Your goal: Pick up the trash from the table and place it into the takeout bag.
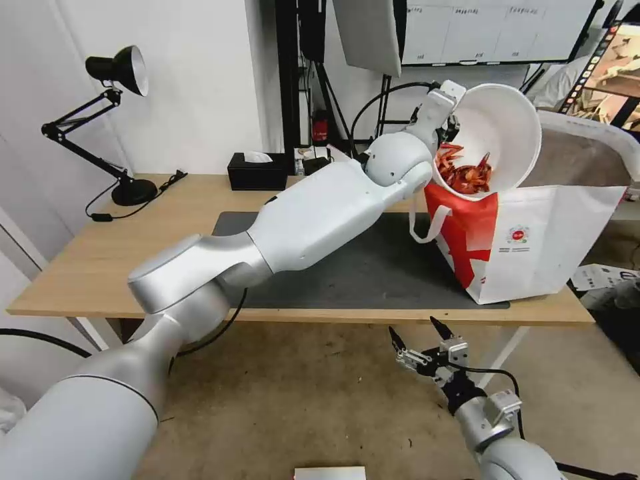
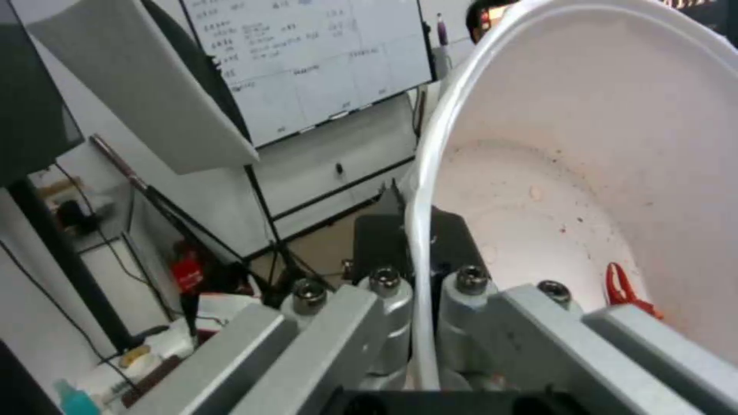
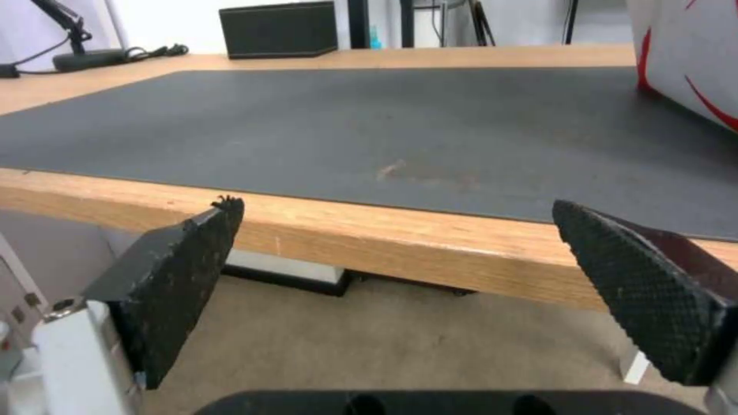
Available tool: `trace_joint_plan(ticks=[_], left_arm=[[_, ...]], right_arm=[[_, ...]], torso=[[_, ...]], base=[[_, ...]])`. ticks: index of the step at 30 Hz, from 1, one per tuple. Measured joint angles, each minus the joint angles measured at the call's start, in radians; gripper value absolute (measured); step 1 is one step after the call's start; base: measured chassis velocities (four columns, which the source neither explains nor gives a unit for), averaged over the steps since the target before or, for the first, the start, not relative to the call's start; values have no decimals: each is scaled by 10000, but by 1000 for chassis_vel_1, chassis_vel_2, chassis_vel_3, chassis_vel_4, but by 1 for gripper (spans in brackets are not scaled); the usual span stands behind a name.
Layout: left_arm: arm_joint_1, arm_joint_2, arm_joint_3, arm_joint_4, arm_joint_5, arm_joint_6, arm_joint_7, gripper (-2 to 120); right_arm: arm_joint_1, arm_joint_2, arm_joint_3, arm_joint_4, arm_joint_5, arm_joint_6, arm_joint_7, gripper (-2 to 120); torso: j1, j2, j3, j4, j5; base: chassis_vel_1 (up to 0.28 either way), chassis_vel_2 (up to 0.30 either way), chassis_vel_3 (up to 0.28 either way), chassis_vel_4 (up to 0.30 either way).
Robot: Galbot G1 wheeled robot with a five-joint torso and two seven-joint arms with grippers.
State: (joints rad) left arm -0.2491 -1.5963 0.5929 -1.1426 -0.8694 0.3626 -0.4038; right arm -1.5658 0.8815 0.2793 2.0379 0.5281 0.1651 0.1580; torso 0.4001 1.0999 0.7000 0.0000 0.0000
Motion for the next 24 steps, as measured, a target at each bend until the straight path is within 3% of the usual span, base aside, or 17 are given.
trace_joint_plan(ticks=[9, 11, 12, 13, 15, 24], left_arm=[[-139, 0, 20, -43, -249, -122, -69, 0], [-143, -11, 145, 56, -319, -822, -76, 0], [-143, -11, 145, 56, -319, -822, -76, 0], [-152, -16, 199, 189, -305, -1486, -76, 0], [-156, -18, 225, 274, -174, -2098, -81, 0], [-97, -15, 287, 272, 38, -2415, -398, 0]], right_arm=[[0, 0, 0, 0, 0, 0, 0, 100], [0, 0, 0, 0, 0, 0, 0, 100], [0, 0, 0, 0, 0, 0, 0, 100], [0, 0, 0, 0, 0, 0, 0, 100], [0, 0, 0, 0, 0, 0, 0, 100], [0, 0, 0, 0, 0, 0, 0, 100]], torso=[[0, 1, 0, 0, 0], [-1, 1, 0, -1, 0], [-1, 1, 0, -1, 0], [0, 1, 0, -1, 0], [0, 1, 0, 0, 0], [0, 1, 0, 0, 0]], base=[[0, 0, 0, 0], [0, 0, 0, 0], [0, 0, 0, 0], [0, 0, 0, 0], [0, 0, 0, 0], [0, 0, 0, 0]])
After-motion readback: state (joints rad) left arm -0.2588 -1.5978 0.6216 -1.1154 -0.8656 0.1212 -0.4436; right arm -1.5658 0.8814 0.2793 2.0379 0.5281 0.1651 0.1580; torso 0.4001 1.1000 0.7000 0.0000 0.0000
